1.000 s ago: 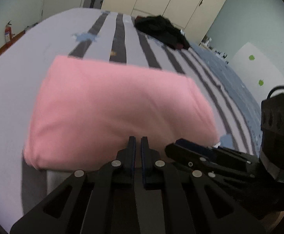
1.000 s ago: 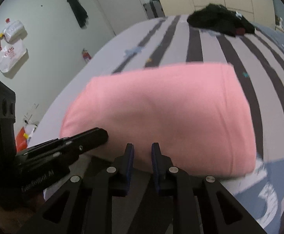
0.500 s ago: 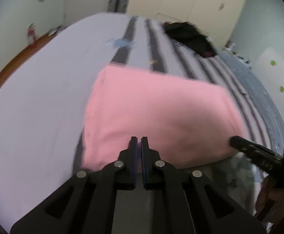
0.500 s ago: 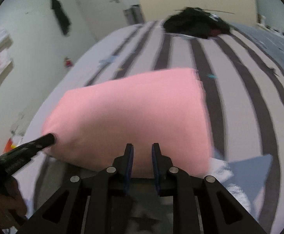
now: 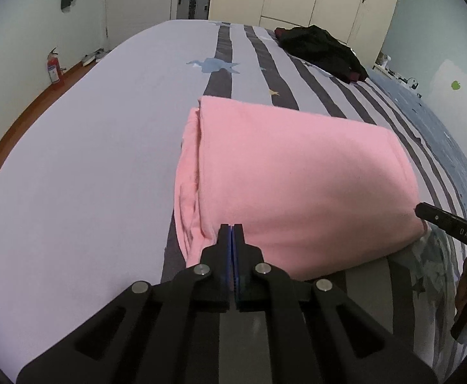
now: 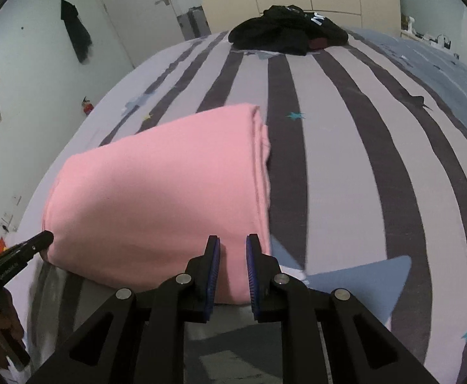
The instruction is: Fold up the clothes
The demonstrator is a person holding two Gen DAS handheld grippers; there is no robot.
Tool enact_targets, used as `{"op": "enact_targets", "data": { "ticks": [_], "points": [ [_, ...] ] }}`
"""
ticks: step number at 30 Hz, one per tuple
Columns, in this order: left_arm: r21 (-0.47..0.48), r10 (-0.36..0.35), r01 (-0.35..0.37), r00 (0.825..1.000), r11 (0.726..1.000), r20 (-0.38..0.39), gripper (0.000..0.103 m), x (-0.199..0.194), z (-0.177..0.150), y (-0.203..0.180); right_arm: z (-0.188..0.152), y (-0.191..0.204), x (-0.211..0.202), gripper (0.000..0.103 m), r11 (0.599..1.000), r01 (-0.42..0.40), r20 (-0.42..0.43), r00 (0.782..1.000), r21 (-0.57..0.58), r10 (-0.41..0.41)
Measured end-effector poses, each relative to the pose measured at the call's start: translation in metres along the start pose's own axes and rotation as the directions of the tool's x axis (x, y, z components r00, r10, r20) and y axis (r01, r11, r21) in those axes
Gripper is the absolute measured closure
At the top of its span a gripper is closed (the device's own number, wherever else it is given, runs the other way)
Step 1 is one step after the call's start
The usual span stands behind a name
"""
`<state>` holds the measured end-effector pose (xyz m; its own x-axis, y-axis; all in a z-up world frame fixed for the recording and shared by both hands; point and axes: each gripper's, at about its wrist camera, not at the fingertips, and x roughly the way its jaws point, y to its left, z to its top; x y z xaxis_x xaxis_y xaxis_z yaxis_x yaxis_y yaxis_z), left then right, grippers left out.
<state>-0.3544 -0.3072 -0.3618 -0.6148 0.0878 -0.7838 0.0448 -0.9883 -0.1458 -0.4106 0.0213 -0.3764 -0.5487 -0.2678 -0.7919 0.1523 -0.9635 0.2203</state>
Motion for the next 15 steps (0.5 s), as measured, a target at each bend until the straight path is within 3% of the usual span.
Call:
{"op": "enact_targets", "data": {
  "ticks": [3,6,11,15],
  "points": [
    [-0.031,0.035,-0.035,0.999,0.999,0.025,0.101,-0.005,0.010,0.005,0.006,-0.022,-0.001,0.078,0.997,0.047,0.000,0.999,0.056,-0.047],
    [-0.042,0.085,-0.082,0.994,0.996,0.073,0.100,-0.014,0.022,0.005,0.017,-0.029,-0.005,0.075,0.995,0.084,0.013,0.996,0.059,-0.085],
    [0.063,-0.035,0.027,0.992,0.998,0.120,0.100,0.001,0.059,-0.026,0.050,0.013,-0.005,0.075,0.997,0.006,0.081,0.997,-0.072,0.000],
    [0.112,-0.038,0.027,0.995,0.993,0.097,0.100,0.035,0.087,-0.038,0.077,0.050,0.014,0.075,0.988,-0.049,0.101,0.993,-0.149,0.065]
  ]
}}
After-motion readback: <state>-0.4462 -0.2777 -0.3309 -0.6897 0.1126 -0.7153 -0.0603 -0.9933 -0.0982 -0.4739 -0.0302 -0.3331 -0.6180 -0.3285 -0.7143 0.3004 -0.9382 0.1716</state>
